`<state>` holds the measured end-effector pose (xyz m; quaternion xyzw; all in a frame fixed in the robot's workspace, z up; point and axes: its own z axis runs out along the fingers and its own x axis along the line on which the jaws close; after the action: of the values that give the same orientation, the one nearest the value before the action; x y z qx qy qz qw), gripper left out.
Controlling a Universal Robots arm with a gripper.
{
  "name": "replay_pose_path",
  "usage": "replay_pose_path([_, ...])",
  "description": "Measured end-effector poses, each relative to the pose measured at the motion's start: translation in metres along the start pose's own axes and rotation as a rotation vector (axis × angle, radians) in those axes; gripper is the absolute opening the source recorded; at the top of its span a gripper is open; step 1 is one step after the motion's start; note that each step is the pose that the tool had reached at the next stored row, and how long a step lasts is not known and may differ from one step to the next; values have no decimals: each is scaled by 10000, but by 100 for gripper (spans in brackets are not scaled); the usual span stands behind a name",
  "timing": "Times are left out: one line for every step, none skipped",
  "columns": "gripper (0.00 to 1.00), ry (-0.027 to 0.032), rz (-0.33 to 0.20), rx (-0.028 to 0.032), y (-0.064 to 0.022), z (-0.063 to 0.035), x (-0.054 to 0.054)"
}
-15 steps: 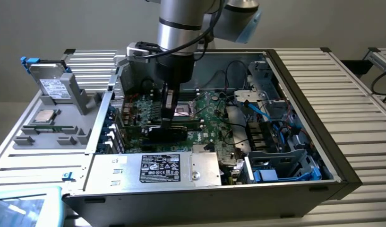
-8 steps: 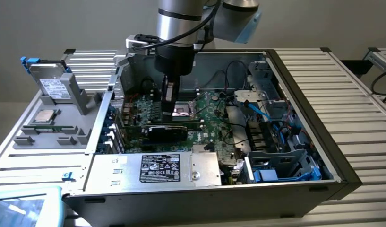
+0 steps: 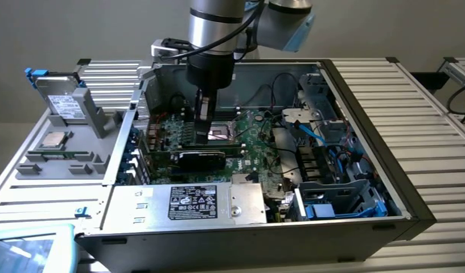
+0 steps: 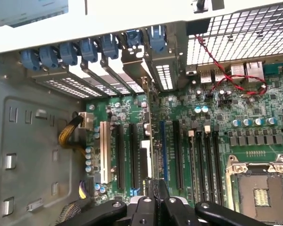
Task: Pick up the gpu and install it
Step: 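Insert the gpu into the slot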
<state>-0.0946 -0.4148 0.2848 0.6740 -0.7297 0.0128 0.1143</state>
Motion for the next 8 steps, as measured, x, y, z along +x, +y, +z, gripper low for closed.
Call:
replay_pose_path([12,-101,-12,-4,3,1,0])
replay_pose_path([12,-141,-18,-6,5,1,1])
replay_pose_path([12,-159,-21,-6,10,2,2])
replay_pose_path([12,-164,-22,-7,18,3,2])
replay_pose_path([12,-165,-23,-7,29,5,3])
replay_pose_path([12,-164,-22,-7,39,6,4])
replay_pose_path([12,-164,-23,-7,48,8,4])
replay_pose_path([12,-163,-22,-8,55,9,5])
